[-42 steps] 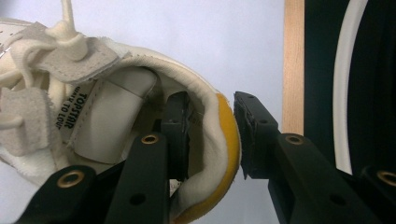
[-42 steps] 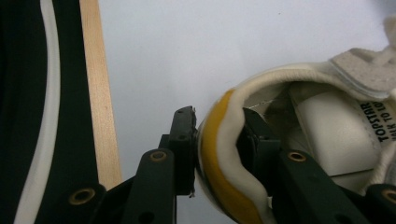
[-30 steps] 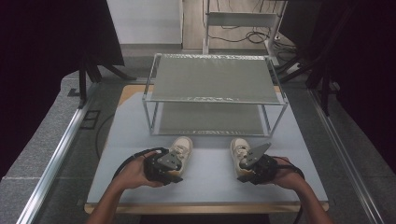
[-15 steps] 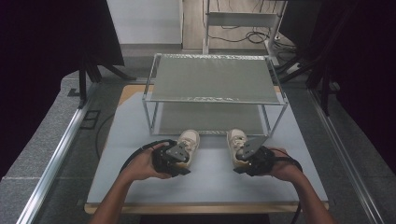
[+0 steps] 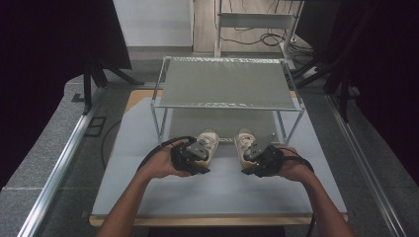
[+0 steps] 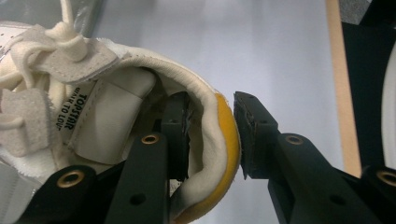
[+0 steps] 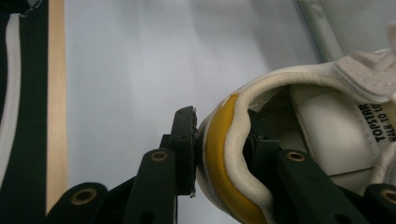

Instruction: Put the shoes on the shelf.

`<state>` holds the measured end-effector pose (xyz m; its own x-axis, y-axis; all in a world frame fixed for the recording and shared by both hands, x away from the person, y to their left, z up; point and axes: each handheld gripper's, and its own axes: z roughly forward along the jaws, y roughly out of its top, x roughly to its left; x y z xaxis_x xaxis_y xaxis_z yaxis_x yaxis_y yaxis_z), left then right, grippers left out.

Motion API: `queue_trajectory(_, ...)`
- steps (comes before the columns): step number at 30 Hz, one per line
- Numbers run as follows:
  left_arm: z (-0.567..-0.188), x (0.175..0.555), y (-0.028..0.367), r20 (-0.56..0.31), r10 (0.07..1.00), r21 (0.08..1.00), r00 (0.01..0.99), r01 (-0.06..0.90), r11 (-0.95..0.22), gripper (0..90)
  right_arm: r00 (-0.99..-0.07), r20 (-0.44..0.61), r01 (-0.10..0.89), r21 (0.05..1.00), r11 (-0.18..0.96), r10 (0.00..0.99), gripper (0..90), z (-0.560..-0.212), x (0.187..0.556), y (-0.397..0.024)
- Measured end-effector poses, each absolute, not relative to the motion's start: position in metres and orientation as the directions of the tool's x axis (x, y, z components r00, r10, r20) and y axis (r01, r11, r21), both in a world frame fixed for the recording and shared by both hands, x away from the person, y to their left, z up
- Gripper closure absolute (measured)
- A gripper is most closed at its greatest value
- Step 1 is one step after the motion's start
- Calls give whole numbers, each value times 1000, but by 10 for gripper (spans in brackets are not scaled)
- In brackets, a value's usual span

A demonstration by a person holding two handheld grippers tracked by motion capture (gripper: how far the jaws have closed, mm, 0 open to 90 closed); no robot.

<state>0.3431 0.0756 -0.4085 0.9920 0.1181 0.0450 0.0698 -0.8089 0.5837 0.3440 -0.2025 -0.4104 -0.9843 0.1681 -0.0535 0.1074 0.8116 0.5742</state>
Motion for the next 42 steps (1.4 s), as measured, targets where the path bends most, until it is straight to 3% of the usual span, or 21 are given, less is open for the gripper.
queue_trajectory(17, -424, 407, 61, 18, 160, 610, 987, 116, -784, 673, -982, -78, 99, 552, 828, 169, 691, -417, 391, -181)
queue_trajectory(35, -444, 424, 43, 7, 201, 589, 979, 159, -793, 661, -976, -86, 121, 547, 828, 199, 657, -443, 423, -168)
queue_trajectory(40, -443, 424, 40, 35, 234, 619, 972, 162, -769, 593, -969, -112, 119, 564, 817, 218, 591, -447, 421, -167)
queue_trajectory(42, -441, 422, 39, 60, 257, 630, 965, 163, -759, 478, -957, -150, 120, 574, 810, 249, 493, -444, 419, -166)
